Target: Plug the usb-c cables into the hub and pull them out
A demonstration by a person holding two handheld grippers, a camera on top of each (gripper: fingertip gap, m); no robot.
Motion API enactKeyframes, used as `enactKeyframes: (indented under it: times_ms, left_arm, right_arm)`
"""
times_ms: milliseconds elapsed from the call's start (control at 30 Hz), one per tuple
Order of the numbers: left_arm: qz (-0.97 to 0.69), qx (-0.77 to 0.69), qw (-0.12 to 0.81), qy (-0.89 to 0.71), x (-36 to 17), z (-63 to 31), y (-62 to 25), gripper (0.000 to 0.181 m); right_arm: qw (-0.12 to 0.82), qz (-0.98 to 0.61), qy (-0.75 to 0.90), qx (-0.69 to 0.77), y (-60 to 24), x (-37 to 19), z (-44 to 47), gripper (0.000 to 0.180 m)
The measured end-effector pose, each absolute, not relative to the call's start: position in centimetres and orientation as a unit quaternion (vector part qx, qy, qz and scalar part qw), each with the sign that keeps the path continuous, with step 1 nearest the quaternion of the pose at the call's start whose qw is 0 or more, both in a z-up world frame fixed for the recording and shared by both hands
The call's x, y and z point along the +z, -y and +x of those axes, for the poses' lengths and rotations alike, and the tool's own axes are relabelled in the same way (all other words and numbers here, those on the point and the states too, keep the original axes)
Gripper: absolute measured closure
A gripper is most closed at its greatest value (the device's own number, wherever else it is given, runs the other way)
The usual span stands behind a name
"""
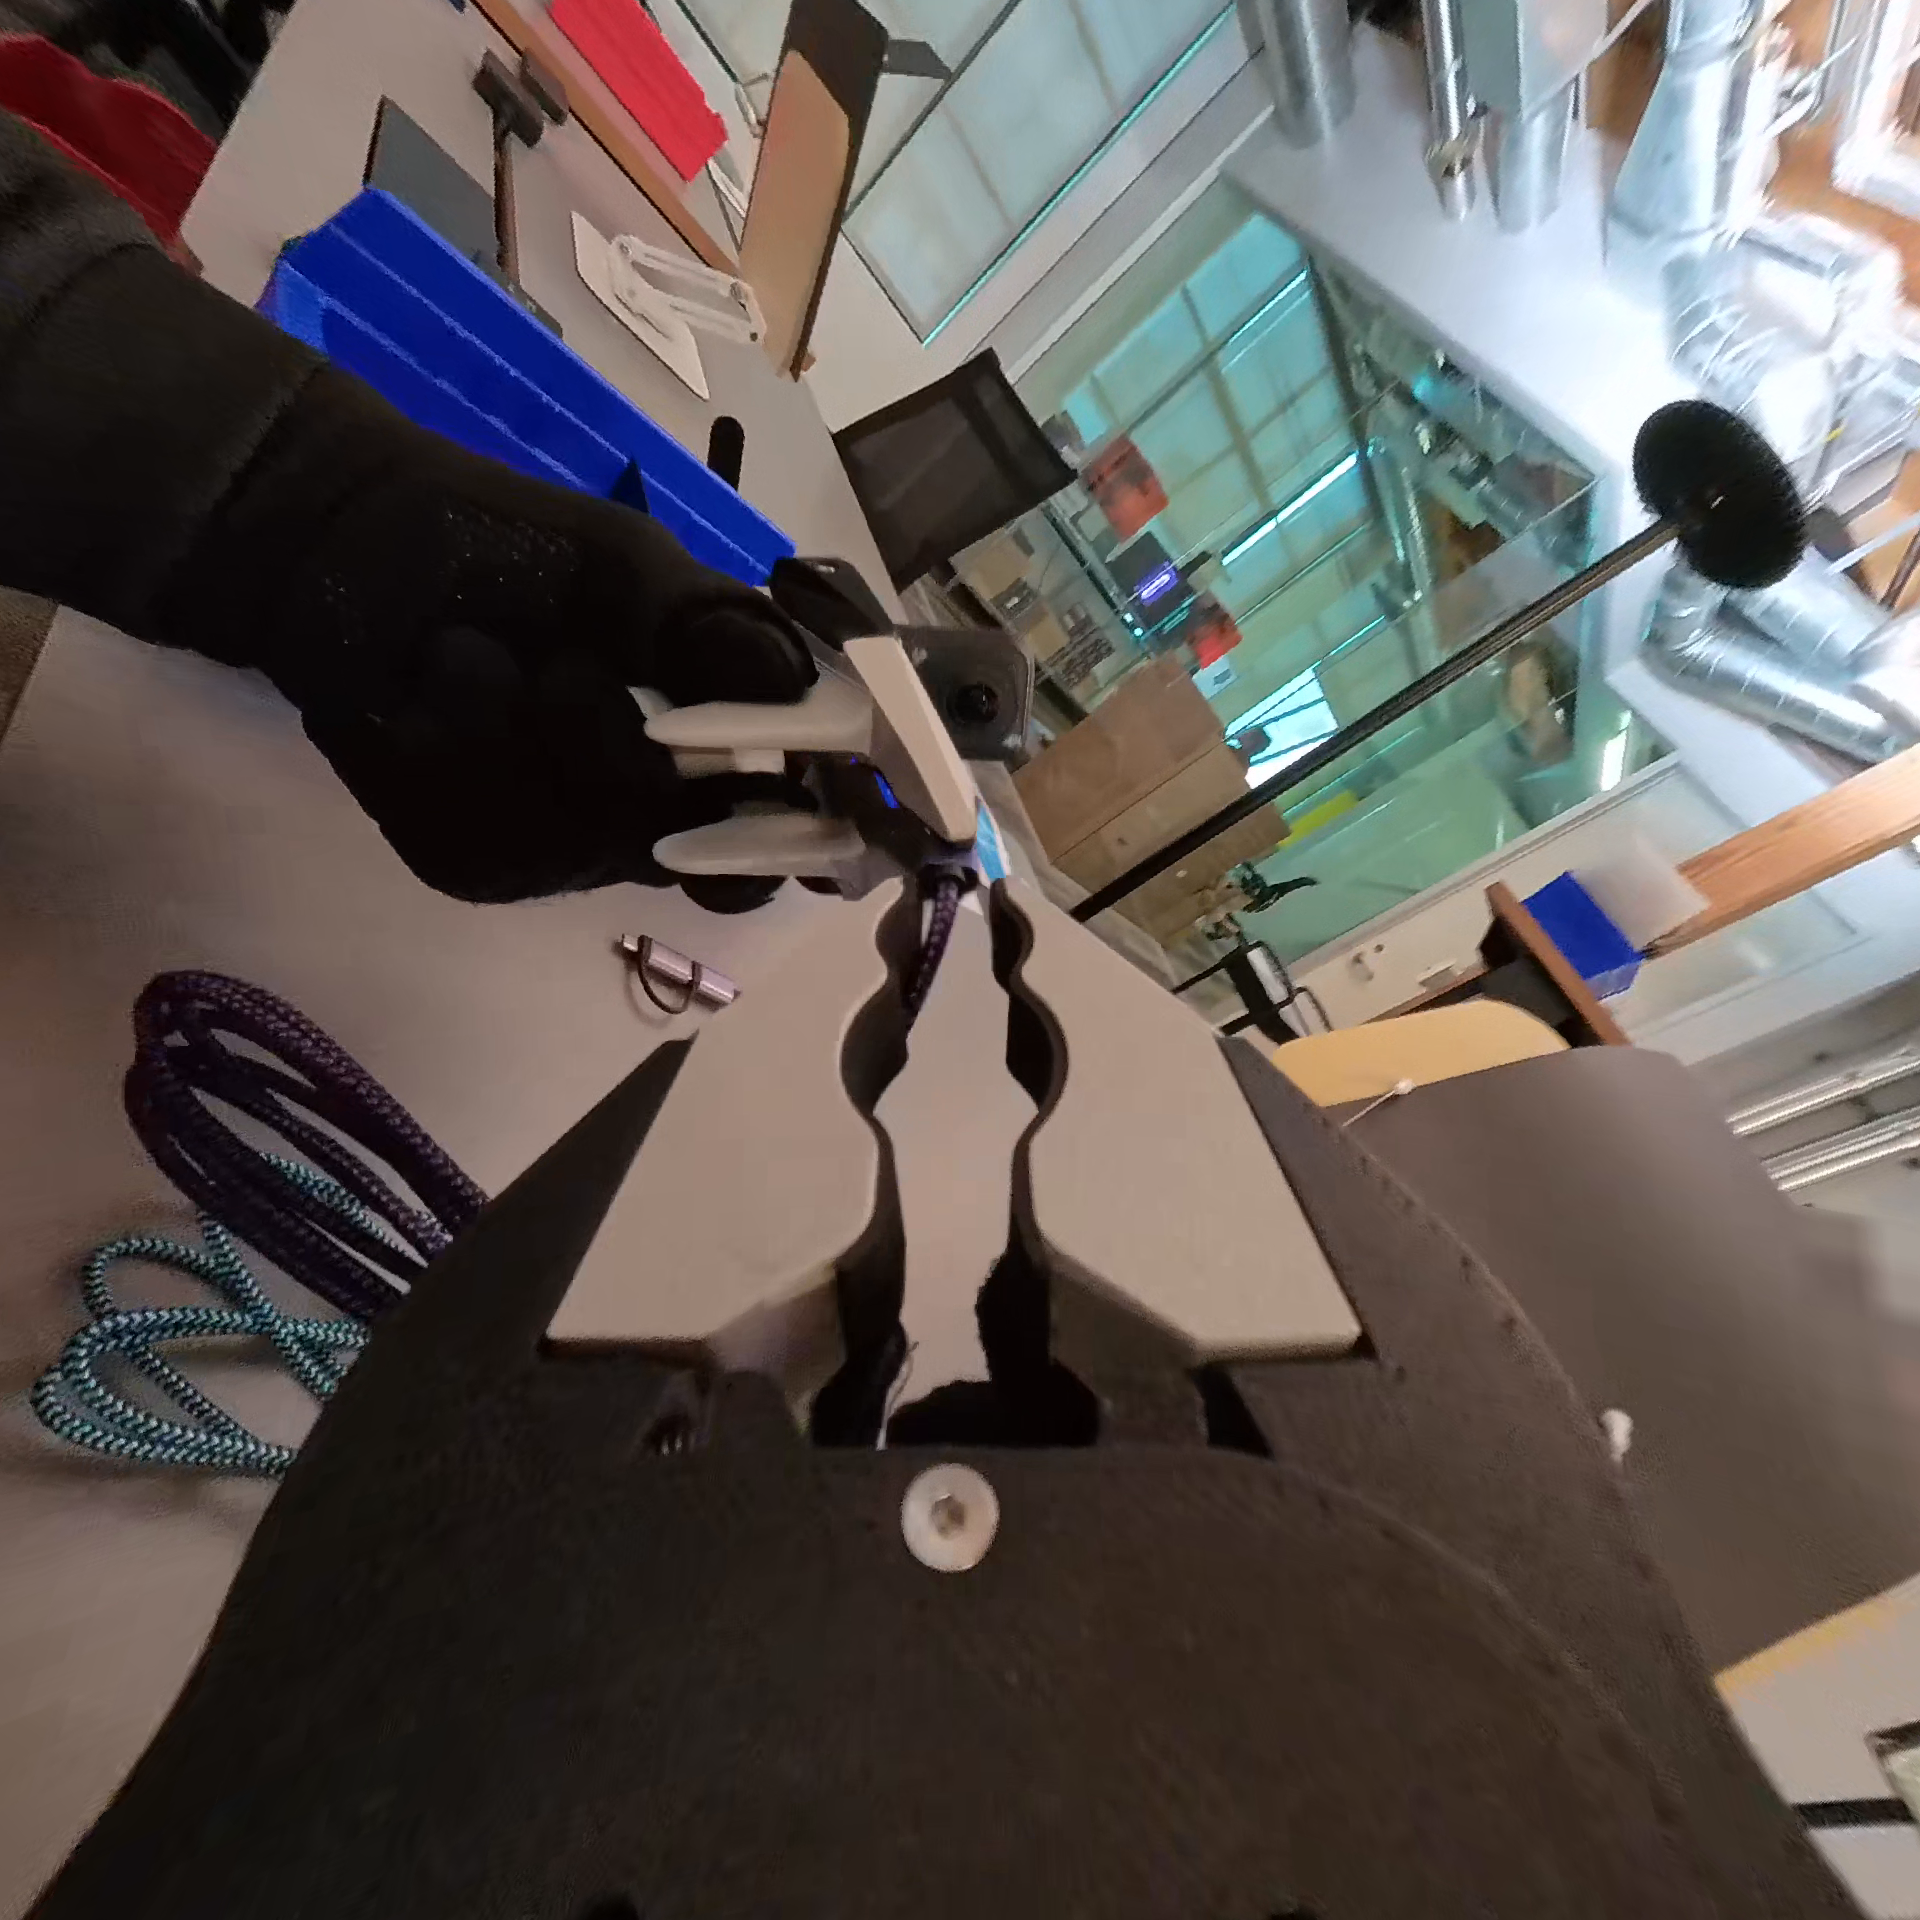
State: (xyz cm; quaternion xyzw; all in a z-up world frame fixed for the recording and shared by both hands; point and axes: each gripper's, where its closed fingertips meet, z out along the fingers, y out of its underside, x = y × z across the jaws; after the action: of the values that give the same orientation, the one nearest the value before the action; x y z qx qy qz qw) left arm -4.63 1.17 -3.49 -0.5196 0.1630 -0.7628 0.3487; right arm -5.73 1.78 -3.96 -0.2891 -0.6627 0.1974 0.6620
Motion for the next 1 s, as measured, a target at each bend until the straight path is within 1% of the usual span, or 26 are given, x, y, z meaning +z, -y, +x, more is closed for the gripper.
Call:
enactKeyframes:
  times_ms: [167, 333, 633, 700, 833, 933, 1000]
  left_arm:
    - [-0.515, -0.777, 0.323, -0.161, -3.5, -4.0, -0.9, 0.177]
    - [-0.516, -0.783, 0.306, -0.167, -3.5, -3.5, -0.6, 0.176]
    - [-0.522, -0.796, 0.266, -0.151, -4.6, -2.8, -0.9, 0.177]
    - [-0.533, -0.789, 0.27, -0.141, -4.9, -2.7, -1.5, 0.177]
    - [-0.587, -0.736, 0.313, -0.123, -6.2, -2.9, -3.2, 0.165]
    - [-0.607, -0.715, 0.325, -0.126, -6.4, -3.0, -3.3, 0.171]
    - [-0.596, -0.729, 0.314, -0.121, -6.1, -3.0, -3.1, 0.175]
  right_arm:
    - [0.685, -0.261, 0.668, 0.129, -1.3, -3.9, -5.2, 0.171]
    - [0.692, -0.244, 0.671, 0.109, -1.0, -3.9, -4.7, 0.171]
    - [0.659, -0.261, 0.7, 0.092, -1.2, -5.0, -4.1, 0.172]
    - [0.651, -0.28, 0.699, 0.097, -1.7, -5.3, -3.9, 0.172]
    - [0.636, -0.323, 0.689, 0.132, -2.9, -6.3, -3.8, 0.172]
    - [0.633, -0.336, 0.682, 0.148, -3.2, -6.6, -3.8, 0.172]
    - [0.637, -0.339, 0.672, 0.166, -3.1, -6.4, -3.8, 0.172]
